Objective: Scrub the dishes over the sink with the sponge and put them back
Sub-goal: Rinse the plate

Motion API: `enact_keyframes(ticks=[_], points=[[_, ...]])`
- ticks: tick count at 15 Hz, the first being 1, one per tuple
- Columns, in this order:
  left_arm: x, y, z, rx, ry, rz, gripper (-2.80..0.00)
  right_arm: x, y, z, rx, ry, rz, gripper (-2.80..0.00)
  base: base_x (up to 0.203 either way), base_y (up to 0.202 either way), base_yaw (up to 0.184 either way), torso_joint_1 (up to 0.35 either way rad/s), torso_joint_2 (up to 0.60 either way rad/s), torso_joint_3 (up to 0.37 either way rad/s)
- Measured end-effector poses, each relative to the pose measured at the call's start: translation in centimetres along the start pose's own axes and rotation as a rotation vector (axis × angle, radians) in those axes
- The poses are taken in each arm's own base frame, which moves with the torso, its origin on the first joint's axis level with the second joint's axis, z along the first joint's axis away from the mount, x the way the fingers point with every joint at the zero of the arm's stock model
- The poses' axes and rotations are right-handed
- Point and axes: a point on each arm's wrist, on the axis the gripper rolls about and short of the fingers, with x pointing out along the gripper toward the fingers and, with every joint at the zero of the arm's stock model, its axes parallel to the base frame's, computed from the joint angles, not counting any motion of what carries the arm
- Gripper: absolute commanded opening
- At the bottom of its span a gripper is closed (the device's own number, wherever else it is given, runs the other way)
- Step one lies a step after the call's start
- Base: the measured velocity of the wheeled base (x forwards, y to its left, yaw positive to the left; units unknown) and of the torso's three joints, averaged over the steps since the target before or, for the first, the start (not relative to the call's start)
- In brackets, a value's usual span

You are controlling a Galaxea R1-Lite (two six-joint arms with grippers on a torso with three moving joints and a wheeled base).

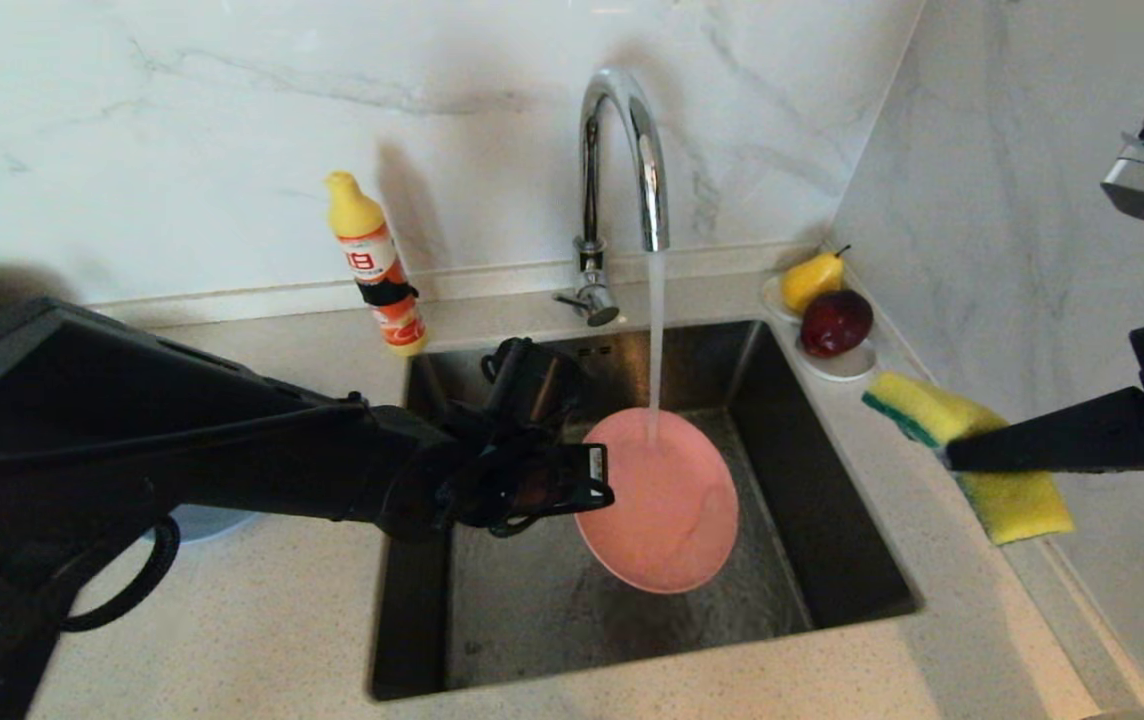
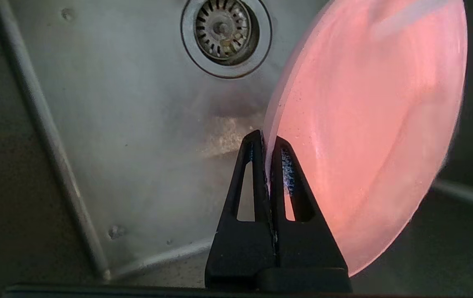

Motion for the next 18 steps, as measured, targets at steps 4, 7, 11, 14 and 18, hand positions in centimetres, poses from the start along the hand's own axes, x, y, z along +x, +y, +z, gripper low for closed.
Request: enact_keyframes(ticks=[4, 7, 11, 14, 18], points=[[0.2, 0.0, -0.5, 0.008, -0.001, 0.045, -2.80, 0.1, -0.2, -0.3, 0.002, 0.011, -0.006, -2.80, 0.000, 0.000, 0.000, 0.000, 0.00, 0.000], [-1.4, 0.6, -0.3, 0.014, -0.027, 0.109, -2.80, 0.3, -0.4, -0.7, 0.004, 0.025, -0.014, -2.80, 0.000, 0.000, 0.000, 0.000, 0.00, 0.000], [-6.0, 3.4, 0.8, 0.050, -0.094, 0.218, -2.80, 0.5, -0.5, -1.0, 0.002, 0.036, -0.017, -2.80, 0.000, 0.000, 0.000, 0.000, 0.00, 0.000], [-9.7, 6.3, 1.1, 0.092, -0.143, 0.349, -2.80, 0.6, -0.6, -1.1, 0.003, 0.045, -0.022, -2.80, 0.000, 0.000, 0.000, 0.000, 0.00, 0.000], [-13.2, 10.1, 1.8, 0.143, -0.181, 0.487, -2.80, 1.0, -0.7, -1.2, -0.002, 0.054, -0.032, -2.80, 0.000, 0.000, 0.000, 0.000, 0.00, 0.000]])
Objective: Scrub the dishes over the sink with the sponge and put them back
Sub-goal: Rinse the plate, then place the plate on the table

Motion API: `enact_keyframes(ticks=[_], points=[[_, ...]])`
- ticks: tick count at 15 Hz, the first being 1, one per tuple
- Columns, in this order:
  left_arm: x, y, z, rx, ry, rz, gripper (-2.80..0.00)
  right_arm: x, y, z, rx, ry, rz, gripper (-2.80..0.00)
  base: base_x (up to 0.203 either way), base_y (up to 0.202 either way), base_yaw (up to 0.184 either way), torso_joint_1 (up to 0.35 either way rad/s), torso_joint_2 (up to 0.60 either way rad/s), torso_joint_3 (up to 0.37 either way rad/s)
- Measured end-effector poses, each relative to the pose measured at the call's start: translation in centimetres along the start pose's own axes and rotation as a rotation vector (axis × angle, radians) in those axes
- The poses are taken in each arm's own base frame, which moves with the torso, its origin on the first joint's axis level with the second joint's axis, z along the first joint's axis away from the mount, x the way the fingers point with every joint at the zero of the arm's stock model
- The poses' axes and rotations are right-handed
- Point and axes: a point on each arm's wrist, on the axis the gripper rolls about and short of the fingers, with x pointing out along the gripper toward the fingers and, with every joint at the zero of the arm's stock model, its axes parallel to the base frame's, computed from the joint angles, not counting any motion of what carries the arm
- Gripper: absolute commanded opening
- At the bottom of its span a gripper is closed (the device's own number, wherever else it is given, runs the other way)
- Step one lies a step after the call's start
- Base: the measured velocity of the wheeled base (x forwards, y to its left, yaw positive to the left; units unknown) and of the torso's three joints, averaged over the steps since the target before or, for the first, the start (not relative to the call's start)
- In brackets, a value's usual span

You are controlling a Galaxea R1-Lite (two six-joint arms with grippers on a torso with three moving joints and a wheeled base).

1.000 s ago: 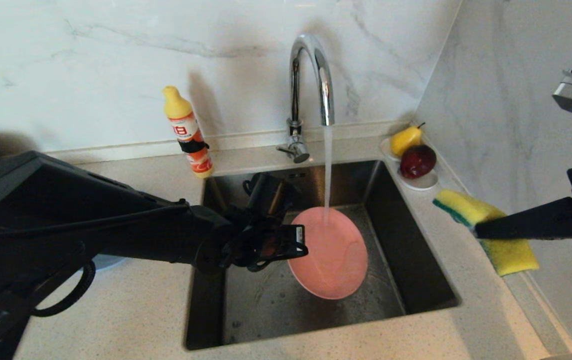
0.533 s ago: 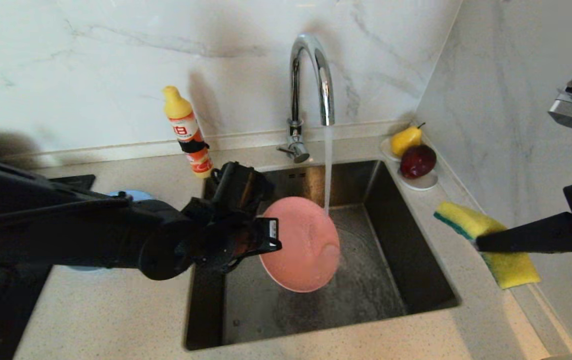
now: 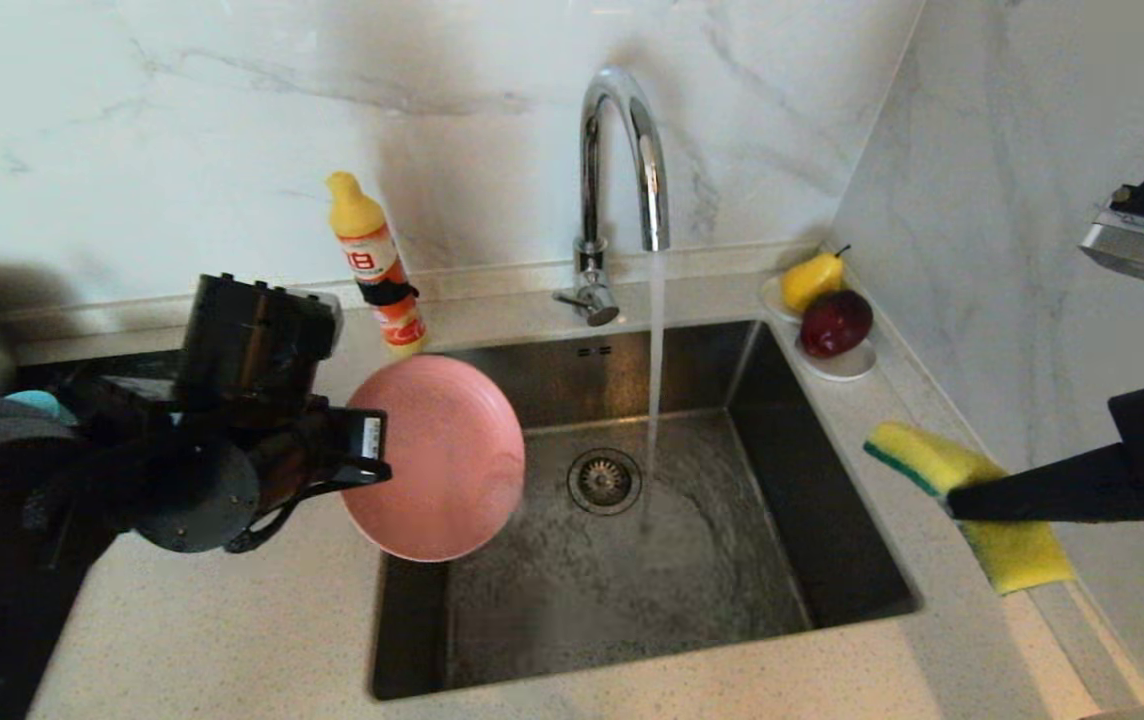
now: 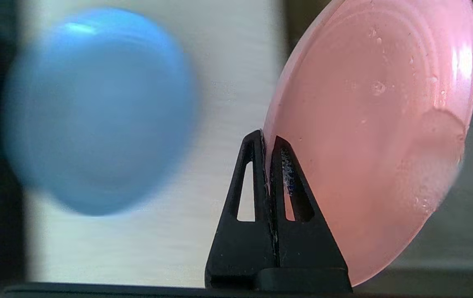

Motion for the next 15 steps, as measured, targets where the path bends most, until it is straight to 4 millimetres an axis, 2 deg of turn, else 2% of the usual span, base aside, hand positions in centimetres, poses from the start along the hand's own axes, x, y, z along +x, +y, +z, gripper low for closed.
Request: enact_keyframes(ticks=[3, 8, 10, 12, 15], points=[[-0.4, 1.6, 0.6, 0.036, -0.032, 0.084, -2.80, 0.2, 0.0, 0.0, -0.001, 0.005, 0.000, -2.80, 0.000, 0.000, 0.000, 0.000, 0.00, 0.000], [-1.6, 2.7, 1.0, 0.000, -0.059, 0.090, -2.80, 0.4, -0.1, 0.0, 0.000, 0.012, -0.008, -2.80, 0.000, 0.000, 0.000, 0.000, 0.00, 0.000], [-2.6, 3.6, 1.0, -0.013, -0.054, 0.080, -2.80, 0.6, -0.2, -0.2, 0.001, 0.022, -0.015, -2.80, 0.000, 0.000, 0.000, 0.000, 0.00, 0.000], [-3.4, 5.0, 0.3, -0.055, 0.008, 0.032, -2.80, 1.0, -0.3, -0.4, 0.004, 0.038, -0.022, -2.80, 0.000, 0.000, 0.000, 0.000, 0.00, 0.000], [-5.3, 8.1, -0.6, -0.208, 0.173, -0.091, -2.80, 1.5, -0.5, -0.6, 0.010, 0.057, -0.029, -2.80, 0.000, 0.000, 0.000, 0.000, 0.00, 0.000]])
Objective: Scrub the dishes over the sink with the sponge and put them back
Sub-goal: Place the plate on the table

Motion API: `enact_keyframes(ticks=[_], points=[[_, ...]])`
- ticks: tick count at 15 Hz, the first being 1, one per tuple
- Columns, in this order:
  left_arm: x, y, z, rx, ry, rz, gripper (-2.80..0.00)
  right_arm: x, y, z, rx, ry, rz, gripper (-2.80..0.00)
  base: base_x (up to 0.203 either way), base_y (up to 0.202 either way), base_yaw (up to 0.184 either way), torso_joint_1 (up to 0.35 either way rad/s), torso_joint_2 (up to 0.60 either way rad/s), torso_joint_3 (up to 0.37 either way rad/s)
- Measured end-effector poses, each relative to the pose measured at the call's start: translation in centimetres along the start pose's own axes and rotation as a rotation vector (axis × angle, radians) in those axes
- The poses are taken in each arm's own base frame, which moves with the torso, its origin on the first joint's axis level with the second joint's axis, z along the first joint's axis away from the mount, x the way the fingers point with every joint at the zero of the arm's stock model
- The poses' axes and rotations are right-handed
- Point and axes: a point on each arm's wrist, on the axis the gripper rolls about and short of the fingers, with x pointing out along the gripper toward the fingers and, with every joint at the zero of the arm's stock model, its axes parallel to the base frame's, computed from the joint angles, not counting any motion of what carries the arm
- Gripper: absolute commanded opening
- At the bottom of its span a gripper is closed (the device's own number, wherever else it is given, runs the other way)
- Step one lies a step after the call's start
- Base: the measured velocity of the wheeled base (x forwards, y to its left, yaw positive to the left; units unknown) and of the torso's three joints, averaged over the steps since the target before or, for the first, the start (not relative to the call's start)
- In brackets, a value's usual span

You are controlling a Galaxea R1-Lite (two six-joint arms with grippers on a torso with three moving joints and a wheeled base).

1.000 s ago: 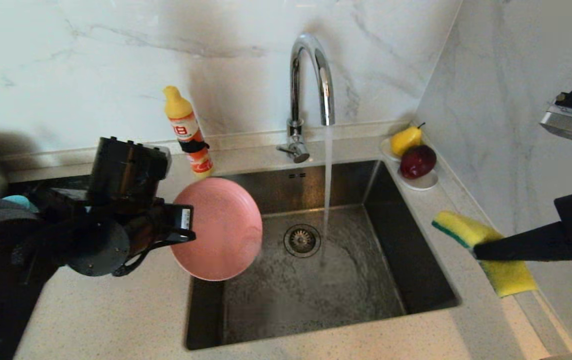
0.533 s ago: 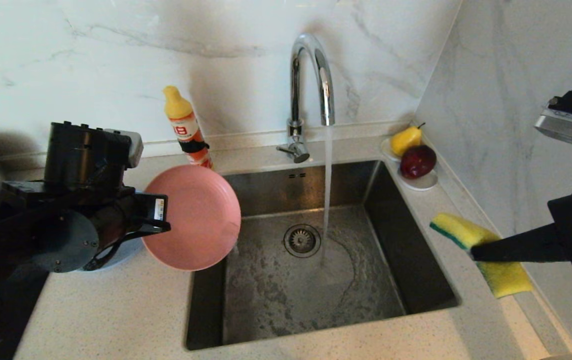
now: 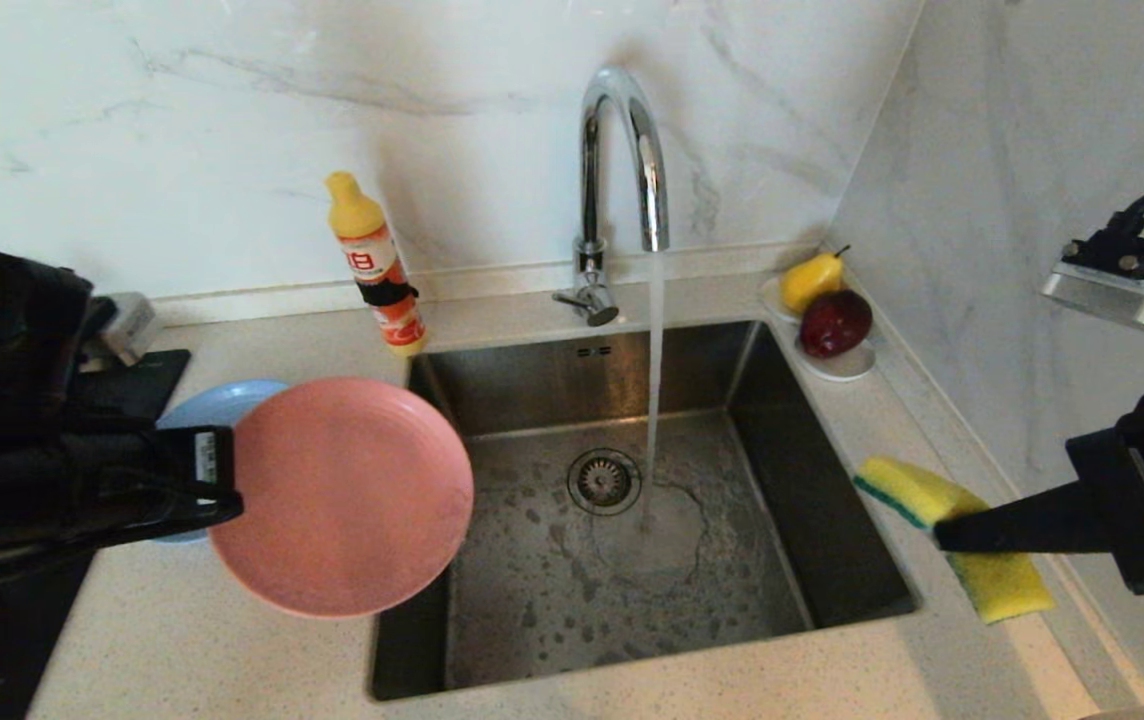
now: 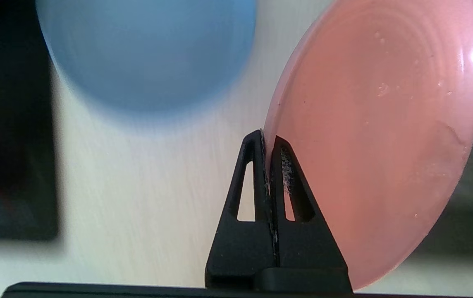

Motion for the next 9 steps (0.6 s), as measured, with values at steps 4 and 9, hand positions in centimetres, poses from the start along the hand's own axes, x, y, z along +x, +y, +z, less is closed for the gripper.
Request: enact_keyframes(ticks=[4, 9], points=[[-2.4, 3.8, -1.5, -0.254, 0.146, -0.053, -2.80, 0.6, -0.1, -0.1, 0.004, 0.020, -0.009, -2.80, 0.000, 0.000, 0.000, 0.000, 0.00, 0.000], [-3.0, 7.0, -5.0, -0.398, 0.173, 0.072, -2.80, 1.8, -0.2, 0.6, 0.004, -0.038, 0.014, -2.80, 0.000, 0.000, 0.000, 0.000, 0.00, 0.000]])
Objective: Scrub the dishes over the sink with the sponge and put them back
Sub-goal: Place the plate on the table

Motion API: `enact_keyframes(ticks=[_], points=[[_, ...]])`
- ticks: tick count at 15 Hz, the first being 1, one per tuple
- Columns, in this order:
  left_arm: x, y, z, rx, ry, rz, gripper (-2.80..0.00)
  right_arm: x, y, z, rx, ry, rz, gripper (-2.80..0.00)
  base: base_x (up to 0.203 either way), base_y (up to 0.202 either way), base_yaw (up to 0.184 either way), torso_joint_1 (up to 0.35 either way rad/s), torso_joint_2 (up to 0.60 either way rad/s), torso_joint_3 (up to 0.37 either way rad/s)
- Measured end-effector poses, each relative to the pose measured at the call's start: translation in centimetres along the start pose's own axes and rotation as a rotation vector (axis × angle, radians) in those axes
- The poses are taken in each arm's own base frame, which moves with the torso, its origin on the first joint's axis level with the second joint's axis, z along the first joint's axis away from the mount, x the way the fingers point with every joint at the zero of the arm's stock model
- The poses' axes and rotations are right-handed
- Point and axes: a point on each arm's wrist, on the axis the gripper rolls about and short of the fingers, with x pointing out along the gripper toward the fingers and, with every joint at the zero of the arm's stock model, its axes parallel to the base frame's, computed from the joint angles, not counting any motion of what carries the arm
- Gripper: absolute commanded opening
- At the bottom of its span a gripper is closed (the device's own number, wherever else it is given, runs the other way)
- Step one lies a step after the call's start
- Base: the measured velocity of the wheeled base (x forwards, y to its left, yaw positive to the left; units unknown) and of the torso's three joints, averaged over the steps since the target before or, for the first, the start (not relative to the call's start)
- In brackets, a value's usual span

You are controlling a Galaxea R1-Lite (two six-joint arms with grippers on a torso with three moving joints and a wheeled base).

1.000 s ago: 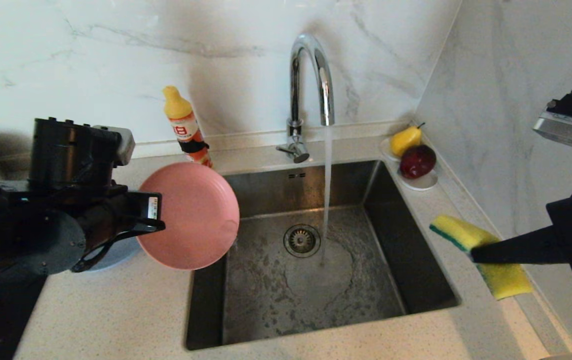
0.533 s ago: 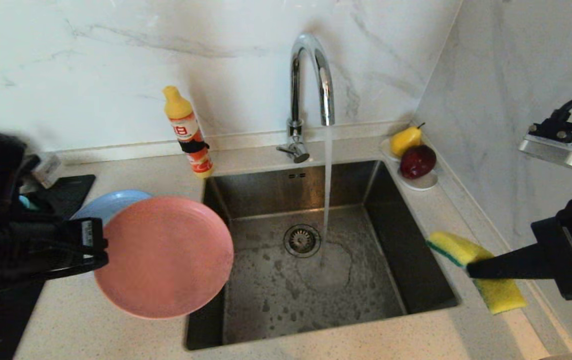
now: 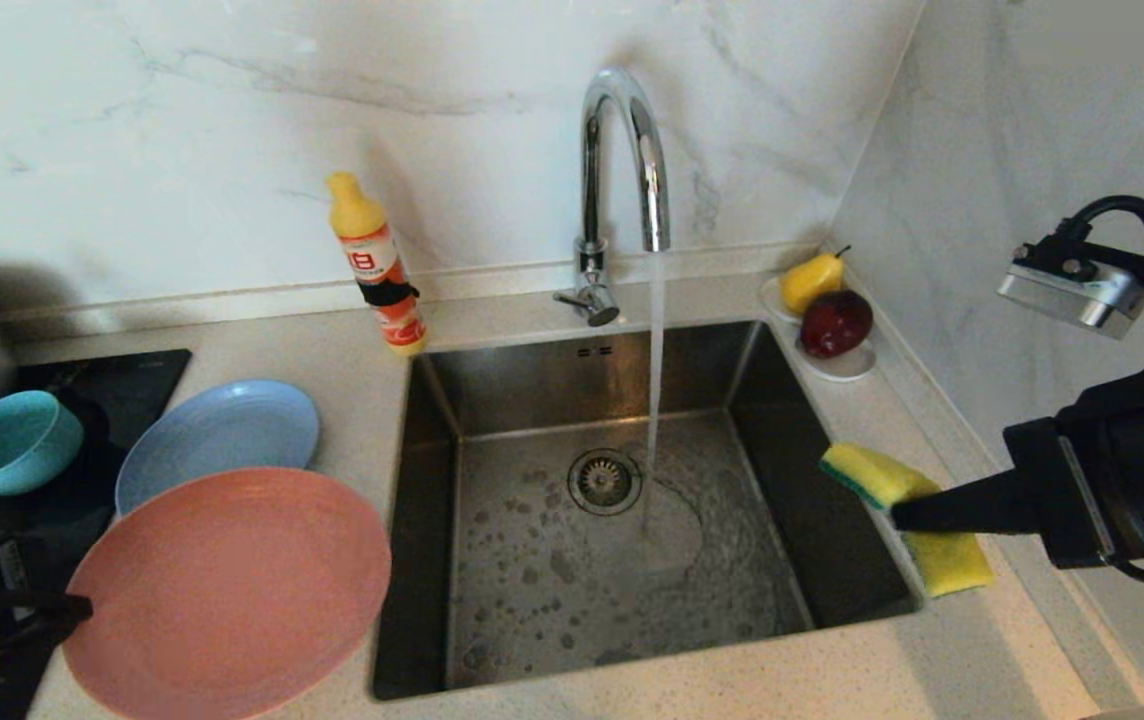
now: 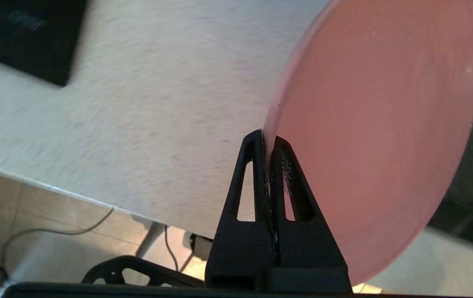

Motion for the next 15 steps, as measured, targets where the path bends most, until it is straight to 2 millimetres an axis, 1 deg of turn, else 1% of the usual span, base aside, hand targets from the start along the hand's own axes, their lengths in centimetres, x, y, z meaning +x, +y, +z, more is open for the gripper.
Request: enact_keyframes(ticks=[2, 5, 8, 11, 15], points=[[0.4, 1.2, -0.4, -0.049, -0.038, 0.033, -2.80, 0.5, -0.1, -0.1, 0.003, 0.015, -0.009, -2.80, 0.000, 0.000, 0.000, 0.000, 0.00, 0.000], [1.5, 2.7, -0.5, -0.115, -0.057, 0.083, -2.80, 1.3, -0.3, -0.1, 0.007, 0.034, 0.004, -2.80, 0.000, 0.000, 0.000, 0.000, 0.00, 0.000], [2.3, 3.4, -0.4, -0.132, -0.021, 0.060, -2.80, 1.9, -0.3, 0.0, 0.006, 0.037, 0.014, -2.80, 0.000, 0.000, 0.000, 0.000, 0.00, 0.000], [4.2, 3.9, 0.7, -0.154, -0.034, 0.070, -2.80, 2.5, -0.4, 0.1, 0.010, 0.049, 0.007, -2.80, 0.000, 0.000, 0.000, 0.000, 0.00, 0.000], [7.2, 5.4, 1.5, -0.190, -0.002, 0.087, -2.80, 3.3, -0.5, 0.5, 0.019, 0.049, 0.007, -2.80, 0.000, 0.000, 0.000, 0.000, 0.00, 0.000]])
